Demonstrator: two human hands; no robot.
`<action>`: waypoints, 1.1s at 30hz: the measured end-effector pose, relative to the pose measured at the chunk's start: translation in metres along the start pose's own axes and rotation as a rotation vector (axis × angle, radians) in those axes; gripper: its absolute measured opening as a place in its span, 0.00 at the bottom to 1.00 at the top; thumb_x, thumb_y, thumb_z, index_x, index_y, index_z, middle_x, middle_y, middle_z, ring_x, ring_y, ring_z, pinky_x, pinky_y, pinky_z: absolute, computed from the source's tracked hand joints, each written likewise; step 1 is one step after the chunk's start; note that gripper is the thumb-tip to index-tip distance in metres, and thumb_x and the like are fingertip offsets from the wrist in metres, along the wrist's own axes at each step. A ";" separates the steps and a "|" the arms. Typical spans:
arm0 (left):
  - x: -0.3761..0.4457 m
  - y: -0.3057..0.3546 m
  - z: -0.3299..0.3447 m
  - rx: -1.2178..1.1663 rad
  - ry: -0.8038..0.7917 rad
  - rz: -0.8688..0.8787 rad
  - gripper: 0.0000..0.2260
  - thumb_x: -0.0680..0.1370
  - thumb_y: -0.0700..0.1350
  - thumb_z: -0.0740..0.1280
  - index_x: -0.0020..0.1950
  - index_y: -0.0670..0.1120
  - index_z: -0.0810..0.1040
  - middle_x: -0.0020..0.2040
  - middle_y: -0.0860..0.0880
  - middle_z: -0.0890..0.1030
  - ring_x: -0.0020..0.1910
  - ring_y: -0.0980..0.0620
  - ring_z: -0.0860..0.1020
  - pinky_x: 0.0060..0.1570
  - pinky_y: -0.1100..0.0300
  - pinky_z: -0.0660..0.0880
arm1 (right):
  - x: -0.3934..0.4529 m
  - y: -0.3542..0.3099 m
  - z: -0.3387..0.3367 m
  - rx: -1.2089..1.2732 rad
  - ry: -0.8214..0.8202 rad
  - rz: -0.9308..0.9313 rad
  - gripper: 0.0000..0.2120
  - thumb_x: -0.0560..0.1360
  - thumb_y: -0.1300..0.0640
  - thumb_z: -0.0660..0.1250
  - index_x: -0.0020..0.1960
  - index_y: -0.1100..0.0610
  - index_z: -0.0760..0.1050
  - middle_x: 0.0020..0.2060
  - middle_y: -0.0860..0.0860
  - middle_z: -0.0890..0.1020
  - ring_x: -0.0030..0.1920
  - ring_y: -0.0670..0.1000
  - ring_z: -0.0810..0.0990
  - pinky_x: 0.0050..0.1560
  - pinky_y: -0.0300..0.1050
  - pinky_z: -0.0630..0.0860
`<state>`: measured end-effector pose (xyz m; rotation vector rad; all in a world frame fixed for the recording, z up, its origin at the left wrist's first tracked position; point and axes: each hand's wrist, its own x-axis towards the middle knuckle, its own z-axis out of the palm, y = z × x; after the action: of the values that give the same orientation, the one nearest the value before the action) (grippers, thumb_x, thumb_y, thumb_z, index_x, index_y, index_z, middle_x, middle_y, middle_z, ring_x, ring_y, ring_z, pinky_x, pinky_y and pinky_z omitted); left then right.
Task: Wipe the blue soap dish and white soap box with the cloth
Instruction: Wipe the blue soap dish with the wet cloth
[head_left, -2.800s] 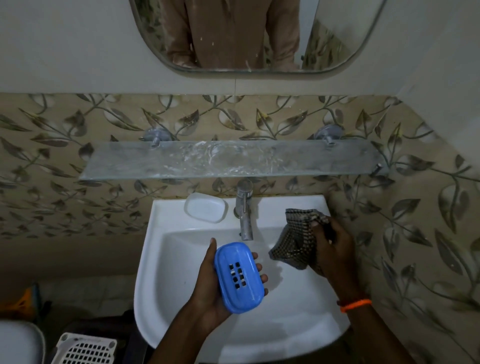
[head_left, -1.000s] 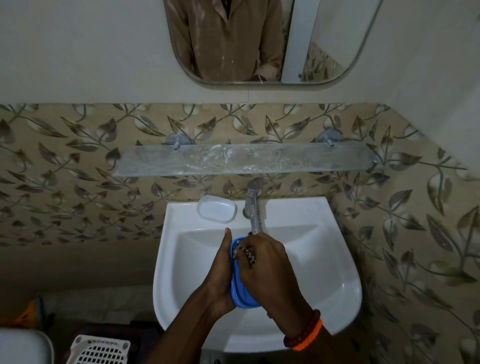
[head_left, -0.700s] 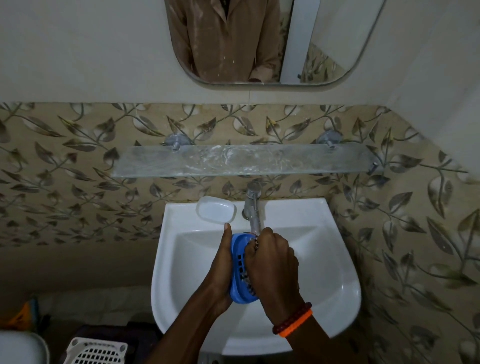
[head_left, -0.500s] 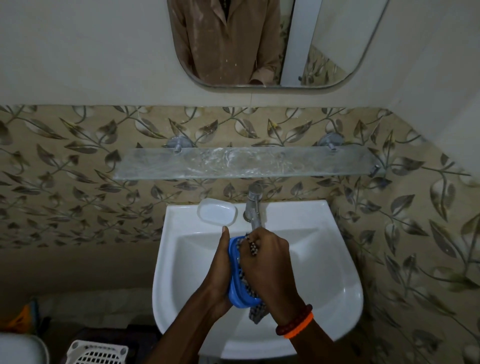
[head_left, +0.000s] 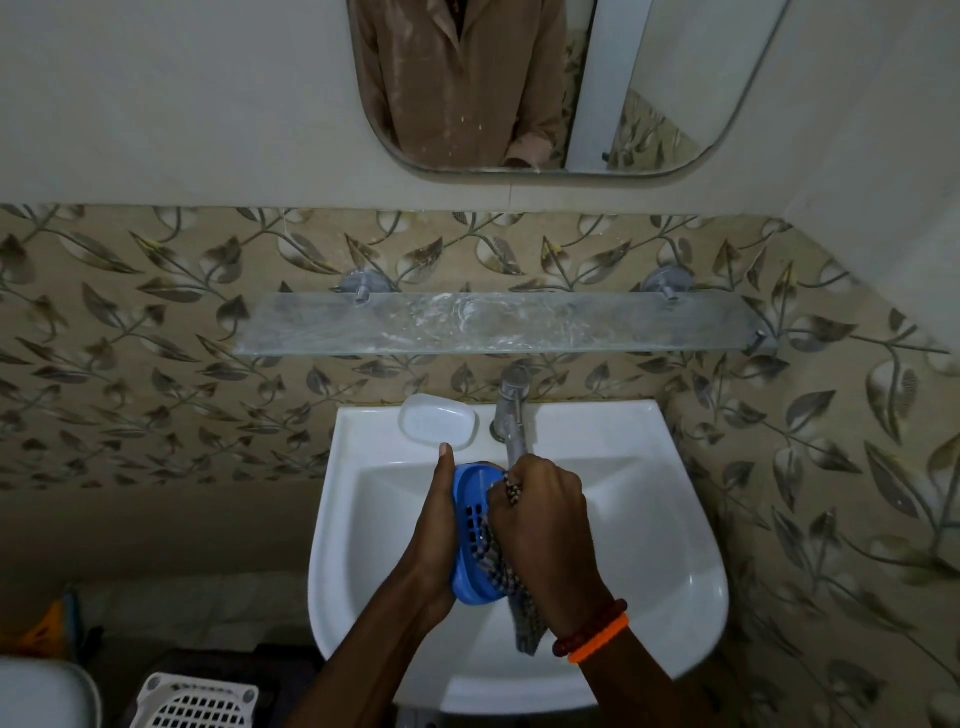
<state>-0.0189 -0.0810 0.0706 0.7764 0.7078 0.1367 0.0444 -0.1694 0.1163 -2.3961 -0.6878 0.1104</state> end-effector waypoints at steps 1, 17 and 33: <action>0.000 0.001 0.000 0.008 0.001 0.003 0.36 0.73 0.75 0.53 0.48 0.50 0.90 0.49 0.42 0.88 0.46 0.47 0.88 0.42 0.55 0.84 | 0.000 -0.002 0.000 -0.004 0.021 -0.041 0.09 0.80 0.52 0.64 0.48 0.58 0.77 0.40 0.49 0.80 0.39 0.44 0.79 0.33 0.23 0.65; -0.011 0.010 0.000 0.082 0.030 -0.012 0.37 0.76 0.74 0.48 0.44 0.51 0.90 0.46 0.43 0.89 0.43 0.48 0.88 0.38 0.58 0.83 | -0.011 0.000 -0.005 -0.002 0.057 -0.286 0.06 0.79 0.55 0.66 0.49 0.58 0.78 0.43 0.51 0.81 0.41 0.48 0.81 0.42 0.35 0.77; -0.014 0.010 -0.001 -0.006 0.062 0.039 0.37 0.71 0.75 0.56 0.43 0.44 0.88 0.38 0.40 0.85 0.34 0.45 0.84 0.38 0.55 0.81 | -0.025 0.009 -0.002 -0.046 -0.112 -0.228 0.06 0.77 0.53 0.68 0.44 0.55 0.75 0.38 0.47 0.76 0.35 0.43 0.76 0.33 0.26 0.67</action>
<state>-0.0292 -0.0785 0.0842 0.7832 0.7510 0.1993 0.0277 -0.1888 0.1104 -2.3495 -1.0201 0.1350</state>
